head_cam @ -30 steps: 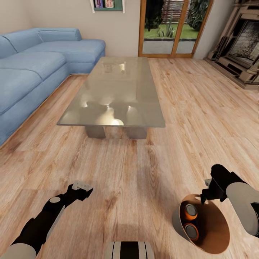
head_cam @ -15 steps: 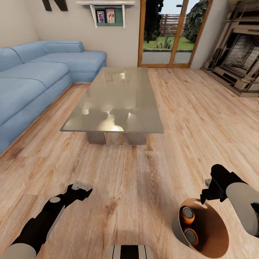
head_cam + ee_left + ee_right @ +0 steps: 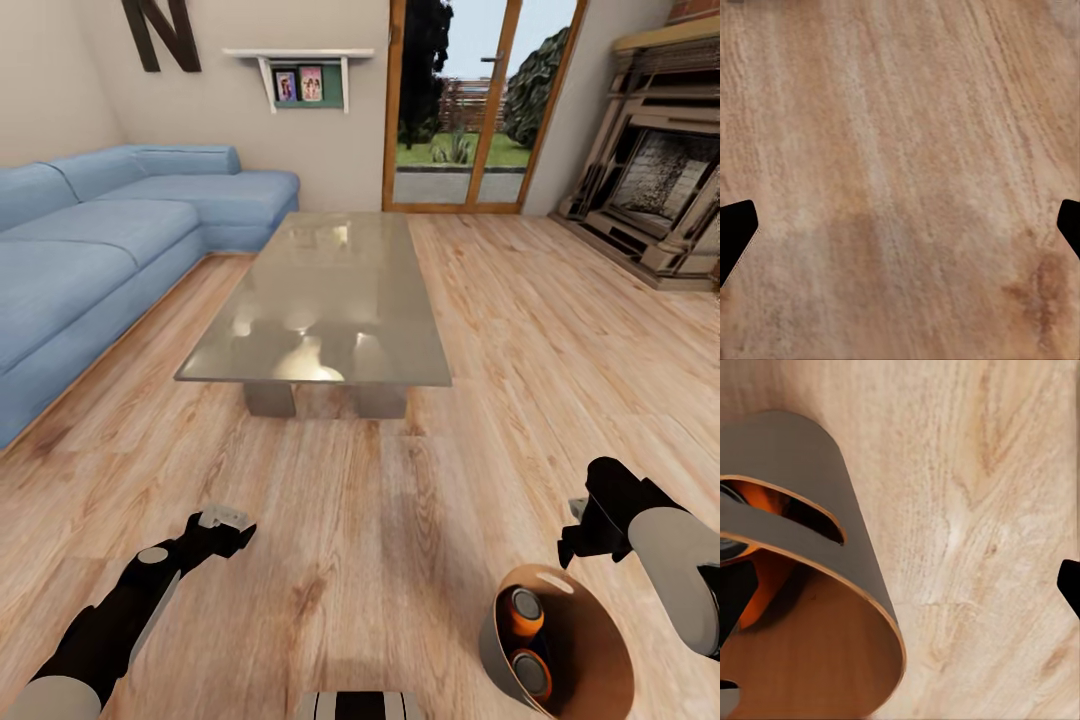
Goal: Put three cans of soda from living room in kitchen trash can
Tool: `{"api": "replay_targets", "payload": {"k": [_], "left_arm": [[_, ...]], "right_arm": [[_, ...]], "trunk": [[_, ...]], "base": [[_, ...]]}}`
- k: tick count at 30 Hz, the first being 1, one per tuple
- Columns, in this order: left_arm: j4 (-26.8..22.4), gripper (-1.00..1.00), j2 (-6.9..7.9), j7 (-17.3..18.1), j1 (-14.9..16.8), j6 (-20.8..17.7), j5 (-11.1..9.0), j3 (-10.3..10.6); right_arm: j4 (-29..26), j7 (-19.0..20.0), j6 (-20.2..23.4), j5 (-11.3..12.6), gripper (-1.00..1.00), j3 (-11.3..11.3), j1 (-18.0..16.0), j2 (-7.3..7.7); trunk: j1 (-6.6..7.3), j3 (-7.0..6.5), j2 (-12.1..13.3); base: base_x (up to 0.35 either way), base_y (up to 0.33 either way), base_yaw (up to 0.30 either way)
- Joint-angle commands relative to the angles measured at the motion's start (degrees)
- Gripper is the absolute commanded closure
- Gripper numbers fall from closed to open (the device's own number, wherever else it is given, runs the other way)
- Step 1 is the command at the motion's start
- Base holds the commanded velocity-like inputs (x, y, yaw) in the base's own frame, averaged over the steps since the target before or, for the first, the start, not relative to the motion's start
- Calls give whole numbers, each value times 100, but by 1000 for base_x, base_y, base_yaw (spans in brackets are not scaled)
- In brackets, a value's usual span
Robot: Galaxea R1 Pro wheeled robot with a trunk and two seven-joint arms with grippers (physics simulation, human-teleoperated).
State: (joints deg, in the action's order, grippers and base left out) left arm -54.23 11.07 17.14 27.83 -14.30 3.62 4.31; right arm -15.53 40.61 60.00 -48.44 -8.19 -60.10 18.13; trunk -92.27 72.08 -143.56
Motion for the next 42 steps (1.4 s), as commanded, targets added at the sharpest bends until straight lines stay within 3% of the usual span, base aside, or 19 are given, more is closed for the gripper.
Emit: {"api": "replay_targets", "payload": {"k": [1,23,42], "left_arm": [[0,-100,0,0,-1,-1,0,0],[13,-100,0,0,3,-2,7,-1],[26,-100,0,0,3,-2,7,-1]], "right_arm": [[0,0,0,-1,-100,-2,2,1],[-10,-1,-25,-3,-100,-10,32,-1],[-11,7,-146,-8,-100,-35,34,7]], "trunk": [[2,-23,2],[59,-510,31],[467,-731,776]], "base": [[0,0,0],[0,0,0],[0,0,0]]}}
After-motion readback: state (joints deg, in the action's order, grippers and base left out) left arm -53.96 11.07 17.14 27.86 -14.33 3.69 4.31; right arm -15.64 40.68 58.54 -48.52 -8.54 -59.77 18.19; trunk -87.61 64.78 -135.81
